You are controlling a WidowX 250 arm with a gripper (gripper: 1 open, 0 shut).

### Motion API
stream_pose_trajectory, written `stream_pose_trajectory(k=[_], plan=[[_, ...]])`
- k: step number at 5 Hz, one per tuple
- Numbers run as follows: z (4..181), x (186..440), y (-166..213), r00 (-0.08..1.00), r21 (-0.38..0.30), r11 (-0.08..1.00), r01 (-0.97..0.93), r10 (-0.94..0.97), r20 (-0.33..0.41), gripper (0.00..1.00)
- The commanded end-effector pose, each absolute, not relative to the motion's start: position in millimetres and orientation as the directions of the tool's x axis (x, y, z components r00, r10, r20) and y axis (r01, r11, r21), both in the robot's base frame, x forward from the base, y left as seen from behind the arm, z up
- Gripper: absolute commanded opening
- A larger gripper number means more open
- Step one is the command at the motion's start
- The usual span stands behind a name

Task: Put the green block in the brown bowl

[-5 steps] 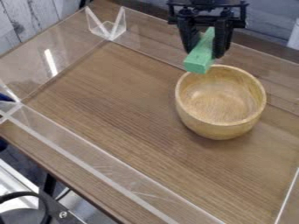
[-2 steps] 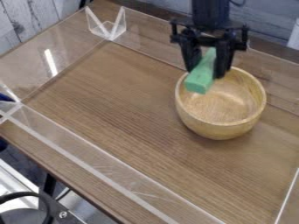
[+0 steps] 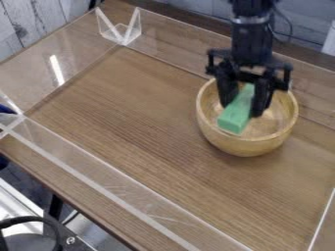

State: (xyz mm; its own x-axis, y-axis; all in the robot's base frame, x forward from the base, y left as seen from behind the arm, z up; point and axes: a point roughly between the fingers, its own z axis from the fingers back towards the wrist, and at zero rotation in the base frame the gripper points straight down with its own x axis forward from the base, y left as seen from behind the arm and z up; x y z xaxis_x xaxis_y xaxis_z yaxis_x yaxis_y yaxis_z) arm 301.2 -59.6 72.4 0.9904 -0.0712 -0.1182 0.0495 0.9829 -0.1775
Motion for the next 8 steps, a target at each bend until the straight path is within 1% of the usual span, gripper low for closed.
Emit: stream_pose_trajectory(k=[1, 5, 8], plan=[[78.4, 308, -65, 0.995, -0.166, 0.984, 0.063, -0.076, -0.067, 0.0], [81.2, 308, -66, 0.996, -0.158, 0.985, 0.071, -0.08, -0.047, 0.0], [92.1, 306, -65, 0.997, -0.16, 0.984, 0.077, -0.081, -0.018, 0.0]])
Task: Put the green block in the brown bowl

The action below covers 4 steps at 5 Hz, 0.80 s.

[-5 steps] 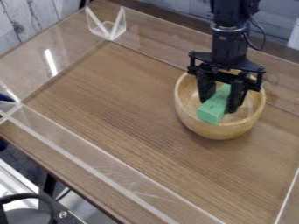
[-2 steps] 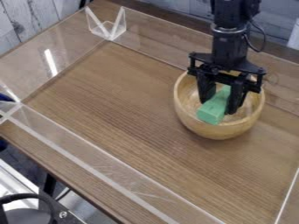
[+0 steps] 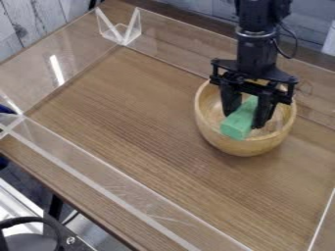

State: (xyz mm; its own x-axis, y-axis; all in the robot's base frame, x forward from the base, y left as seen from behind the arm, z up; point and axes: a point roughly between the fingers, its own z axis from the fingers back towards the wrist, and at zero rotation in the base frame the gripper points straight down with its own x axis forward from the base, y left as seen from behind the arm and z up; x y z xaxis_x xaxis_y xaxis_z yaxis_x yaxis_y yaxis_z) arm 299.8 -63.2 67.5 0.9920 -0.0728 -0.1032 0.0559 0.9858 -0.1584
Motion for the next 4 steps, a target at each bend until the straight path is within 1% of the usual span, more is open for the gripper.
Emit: stream_pose_trajectory(k=[1, 4], plan=[[95.3, 305.9, -65.0, 0.997, -0.16, 0.984, 0.08, -0.082, -0.009, 0.0], [96.5, 307.5, -65.3, 0.996, -0.153, 0.985, 0.084, -0.084, 0.008, 0.0]])
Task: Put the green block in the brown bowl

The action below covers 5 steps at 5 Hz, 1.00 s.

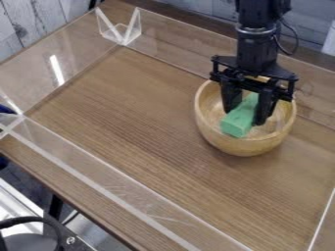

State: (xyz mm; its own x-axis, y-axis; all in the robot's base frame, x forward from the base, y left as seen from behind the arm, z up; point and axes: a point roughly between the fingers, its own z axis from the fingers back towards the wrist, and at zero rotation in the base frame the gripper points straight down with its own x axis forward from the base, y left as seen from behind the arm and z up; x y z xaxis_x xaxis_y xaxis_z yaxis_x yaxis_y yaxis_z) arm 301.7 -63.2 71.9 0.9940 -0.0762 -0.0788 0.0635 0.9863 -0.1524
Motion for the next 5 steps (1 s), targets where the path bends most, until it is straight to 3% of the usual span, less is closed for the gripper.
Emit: stream_pose_trajectory(k=[1, 5], plan=[[96.2, 308.2, -65.4, 0.996, -0.15, 0.985, 0.085, -0.084, 0.012, 0.0], [89.9, 312.2, -64.4, 0.996, -0.142, 0.986, 0.085, -0.085, 0.007, 0.0]])
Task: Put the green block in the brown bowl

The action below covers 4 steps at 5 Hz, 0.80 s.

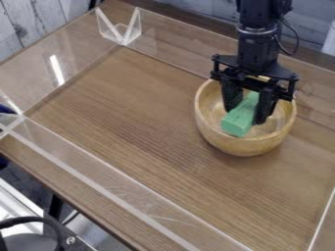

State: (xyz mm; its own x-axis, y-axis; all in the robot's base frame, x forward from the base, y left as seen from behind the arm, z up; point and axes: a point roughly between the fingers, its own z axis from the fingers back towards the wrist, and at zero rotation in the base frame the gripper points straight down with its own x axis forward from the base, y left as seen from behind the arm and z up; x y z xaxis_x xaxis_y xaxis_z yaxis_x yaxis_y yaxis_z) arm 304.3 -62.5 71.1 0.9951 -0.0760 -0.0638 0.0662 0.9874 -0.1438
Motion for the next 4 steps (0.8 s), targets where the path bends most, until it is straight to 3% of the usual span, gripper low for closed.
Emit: stream_pose_trajectory(k=[1, 4], plan=[[86.9, 313.8, -64.0, 0.996, -0.14, 0.987, 0.084, -0.085, 0.001, 0.0], [78.4, 318.2, -62.5, 0.996, -0.135, 0.988, 0.08, -0.083, -0.017, 0.0]])
